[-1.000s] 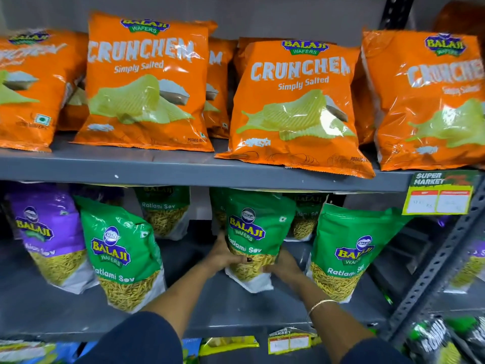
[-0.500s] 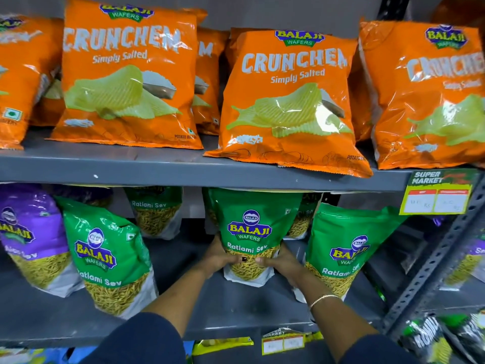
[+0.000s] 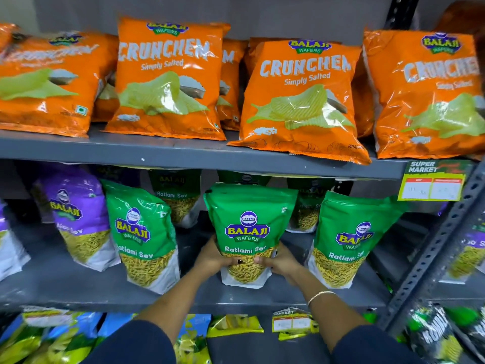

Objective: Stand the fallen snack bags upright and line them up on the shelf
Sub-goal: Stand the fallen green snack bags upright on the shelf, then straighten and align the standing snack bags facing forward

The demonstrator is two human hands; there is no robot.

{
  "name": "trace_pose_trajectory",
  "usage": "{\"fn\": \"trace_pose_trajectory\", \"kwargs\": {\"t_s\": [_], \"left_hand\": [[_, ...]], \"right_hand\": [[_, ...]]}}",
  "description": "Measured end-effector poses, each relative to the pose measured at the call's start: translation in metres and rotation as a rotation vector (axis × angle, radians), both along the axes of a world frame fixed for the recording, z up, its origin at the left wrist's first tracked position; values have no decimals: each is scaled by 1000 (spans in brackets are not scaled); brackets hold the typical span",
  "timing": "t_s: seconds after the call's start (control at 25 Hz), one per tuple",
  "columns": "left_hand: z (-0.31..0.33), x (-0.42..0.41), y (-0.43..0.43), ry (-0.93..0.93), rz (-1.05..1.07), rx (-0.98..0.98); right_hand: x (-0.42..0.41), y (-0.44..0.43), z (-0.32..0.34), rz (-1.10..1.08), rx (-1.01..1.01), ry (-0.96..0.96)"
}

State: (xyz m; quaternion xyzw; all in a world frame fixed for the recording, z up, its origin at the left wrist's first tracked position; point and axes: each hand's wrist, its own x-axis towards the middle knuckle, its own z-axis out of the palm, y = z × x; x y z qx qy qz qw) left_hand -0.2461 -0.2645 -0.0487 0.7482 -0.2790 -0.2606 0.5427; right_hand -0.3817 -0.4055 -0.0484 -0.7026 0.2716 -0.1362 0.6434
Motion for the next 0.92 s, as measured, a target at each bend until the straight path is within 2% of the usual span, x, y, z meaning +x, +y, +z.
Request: {"fn": "trace_pose_trajectory", "kwargs": {"t_s": [0.2,0.28,0.36,0.44,0.56,0.64,0.72,0.8,0.84,0.88,0.92], "left_hand": [[-8,6,13,-19,21,17],[-7,1,11,-21,35,25],[-4,-4,12,25,43,26],[-4,-5,13,27,20,37],[-4,-5,27,3,-48,272],[-4,7,55,118,-157,493],[-6,31,92,315,-332,728],[-4,62,138,367,-309,894],[-3,81,160,307,-236,911],[-6,103,177,146,-118,875],[-9,120,187,55,15,698]], "right_hand": [[4,17,-2,47,32,-156],[2,15,-3,21,15,-107],[3,14,-6,-37,-70,42],[0,10,-6,-6,-146,311],[-2,13,-8,346,-73,883],[13,32,-10,587,-16,988],[40,62,-10,649,-52,904],[72,98,-12,524,-192,656],[89,115,-13,439,-265,515],[105,130,-14,373,-310,397],[118,141,-14,325,-322,318]]}}
